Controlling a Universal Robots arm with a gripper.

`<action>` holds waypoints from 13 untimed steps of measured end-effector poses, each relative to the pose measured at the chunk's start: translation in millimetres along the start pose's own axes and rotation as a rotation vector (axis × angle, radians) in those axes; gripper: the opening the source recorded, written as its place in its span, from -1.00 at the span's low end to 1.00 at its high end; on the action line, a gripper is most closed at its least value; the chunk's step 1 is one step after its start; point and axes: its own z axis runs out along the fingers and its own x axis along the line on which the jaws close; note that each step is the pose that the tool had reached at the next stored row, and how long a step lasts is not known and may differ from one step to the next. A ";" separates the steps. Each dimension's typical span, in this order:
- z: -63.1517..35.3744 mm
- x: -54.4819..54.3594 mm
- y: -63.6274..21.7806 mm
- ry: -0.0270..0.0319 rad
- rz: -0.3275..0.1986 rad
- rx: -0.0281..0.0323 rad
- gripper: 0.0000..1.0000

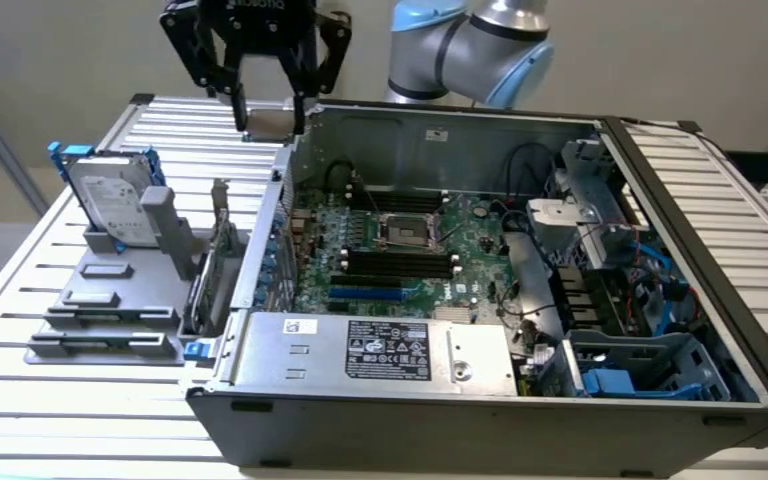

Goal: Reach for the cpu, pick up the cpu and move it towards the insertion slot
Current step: 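Pick up the cpu and move it towards the insertion slot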

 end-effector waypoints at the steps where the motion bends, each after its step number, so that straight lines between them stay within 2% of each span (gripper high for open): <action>1: -0.1 -4.9 0.0 0.0000 0.000 -0.0001 0.09; 13: 1.6 -59.3 2.1 0.0000 0.000 0.0000 0.09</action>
